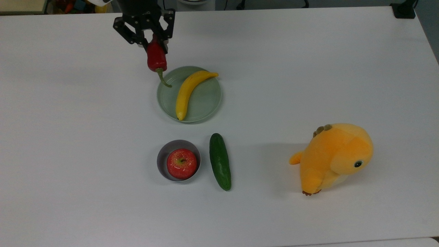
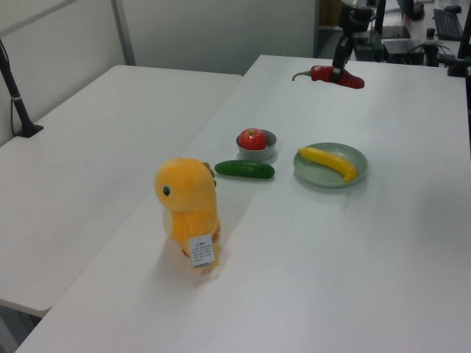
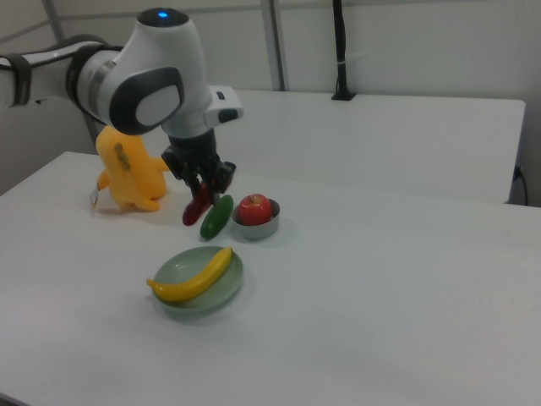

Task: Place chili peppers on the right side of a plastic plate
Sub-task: 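Carry the chili pepper past the plate to beside its rim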

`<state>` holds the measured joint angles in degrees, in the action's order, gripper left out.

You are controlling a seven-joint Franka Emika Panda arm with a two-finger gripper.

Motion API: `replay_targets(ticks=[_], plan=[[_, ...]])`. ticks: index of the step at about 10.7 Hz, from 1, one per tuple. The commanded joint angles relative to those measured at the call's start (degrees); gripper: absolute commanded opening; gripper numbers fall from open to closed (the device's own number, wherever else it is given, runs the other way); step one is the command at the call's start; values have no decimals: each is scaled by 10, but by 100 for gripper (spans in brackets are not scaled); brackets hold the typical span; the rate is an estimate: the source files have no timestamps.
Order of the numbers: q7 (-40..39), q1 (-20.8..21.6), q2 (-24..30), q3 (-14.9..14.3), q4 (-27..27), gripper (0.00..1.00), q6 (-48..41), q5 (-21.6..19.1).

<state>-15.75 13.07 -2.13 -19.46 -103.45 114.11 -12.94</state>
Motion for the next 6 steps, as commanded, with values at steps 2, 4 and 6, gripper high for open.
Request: replay_targets(ticks=[2, 4, 6], plan=[[-69, -44, -44, -8, -10, 12, -3, -12], [-95, -66, -72, -8, -10, 12, 0, -12], [-103, -76, -89, -8, -24, 12, 34, -12]])
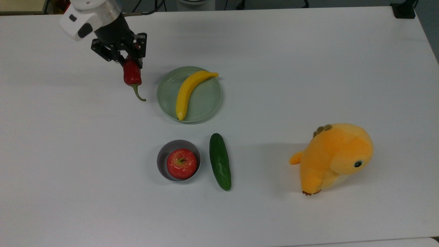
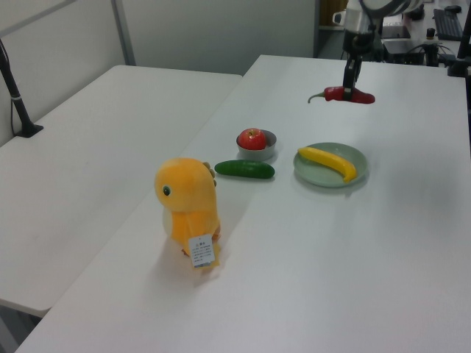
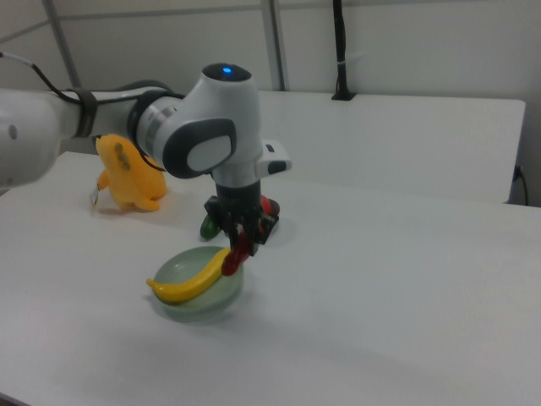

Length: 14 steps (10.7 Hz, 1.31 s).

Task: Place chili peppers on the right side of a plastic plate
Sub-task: 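Carry the chili pepper past the plate to beside its rim, then lower the chili pepper onto the table and open the gripper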

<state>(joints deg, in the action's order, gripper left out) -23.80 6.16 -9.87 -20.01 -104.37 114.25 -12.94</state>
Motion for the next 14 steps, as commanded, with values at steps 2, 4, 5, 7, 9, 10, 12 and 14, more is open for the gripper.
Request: replay_targets(ticks=[2, 4, 5, 7, 9, 10, 12, 14], plan=[[-36, -8, -35, -2, -19, 12, 69, -12], [-41, -8, -53, -2, -43, 12, 111, -12], [-56, -8, -60, -1, -62, 12, 136, -13], [-63, -5, -82, 2, -80, 12, 184, -16], [-63, -4, -101, 8, -80, 12, 205, -24], [-59, -4, -103, 18, -80, 14, 206, -37], [-59, -4, -110, 24, -80, 43, 206, -61], [-56, -6, -108, 23, -76, 91, 196, -61]])
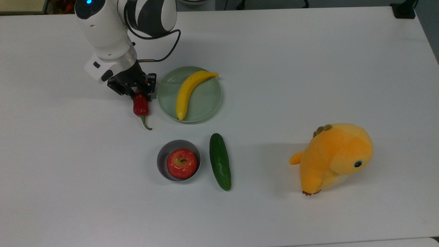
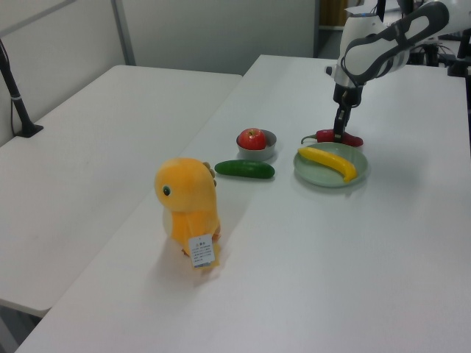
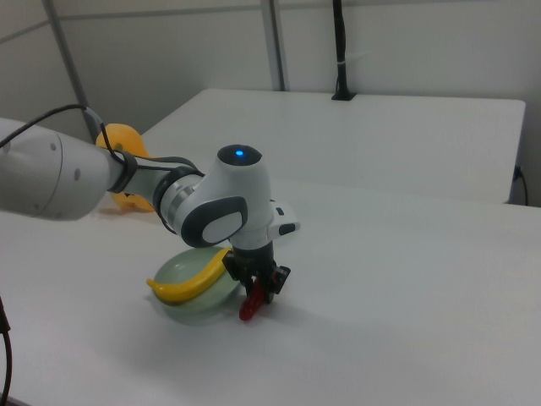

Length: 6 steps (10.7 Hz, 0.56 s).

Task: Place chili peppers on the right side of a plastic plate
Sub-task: 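Lower the chili pepper onto the table and open the gripper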

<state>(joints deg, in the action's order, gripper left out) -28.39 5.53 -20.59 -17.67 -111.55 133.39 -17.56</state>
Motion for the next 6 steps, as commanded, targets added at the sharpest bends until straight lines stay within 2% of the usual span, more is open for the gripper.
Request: replay_targets(ticks=[1, 3, 6], plan=[[-11, -2, 3, 0, -3, 100, 4, -15], [-10, -3, 11, -1, -2, 100, -8, -14], [-2, -11, 54, -3, 0, 100, -30, -11]])
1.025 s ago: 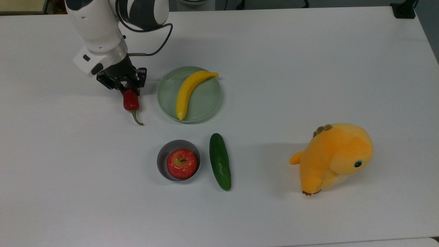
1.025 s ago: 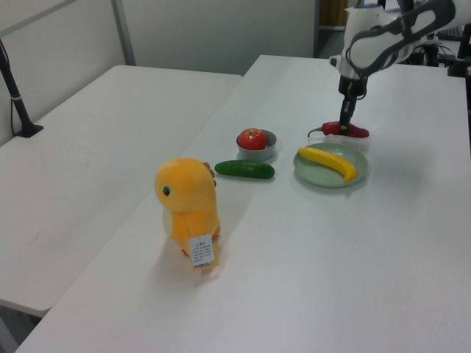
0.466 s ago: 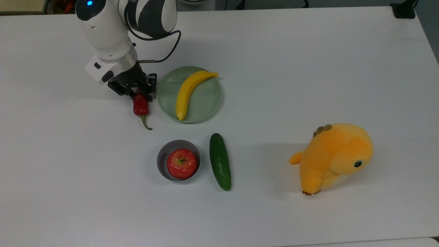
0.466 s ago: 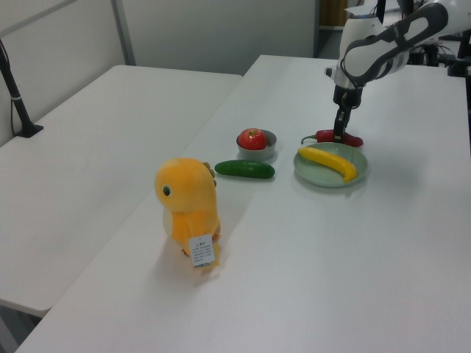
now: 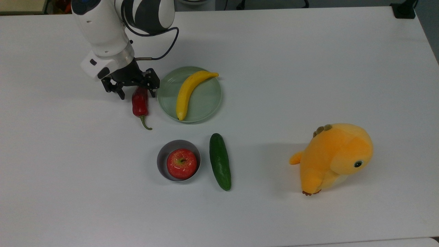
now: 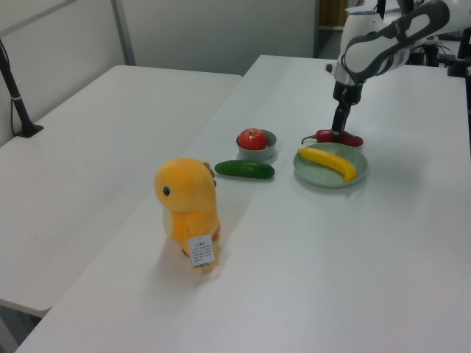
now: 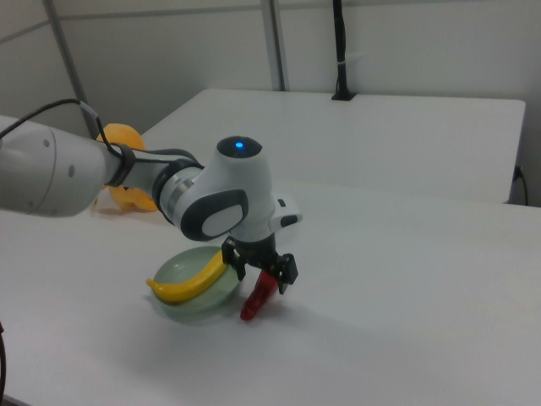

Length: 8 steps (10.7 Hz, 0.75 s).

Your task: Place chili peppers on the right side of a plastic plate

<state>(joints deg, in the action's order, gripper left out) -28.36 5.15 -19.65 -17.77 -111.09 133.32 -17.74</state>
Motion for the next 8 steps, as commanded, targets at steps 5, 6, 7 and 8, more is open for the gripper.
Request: replay_targets(ticks=[5, 6, 7, 8], plan=[[130, -8, 149, -8, 60, 100, -174, 67], [163, -8, 174, -8, 85, 100, -237, 88], [195, -8, 194, -8, 114, 100, -302, 93], [230, -6, 203, -8, 139, 100, -348, 99]])
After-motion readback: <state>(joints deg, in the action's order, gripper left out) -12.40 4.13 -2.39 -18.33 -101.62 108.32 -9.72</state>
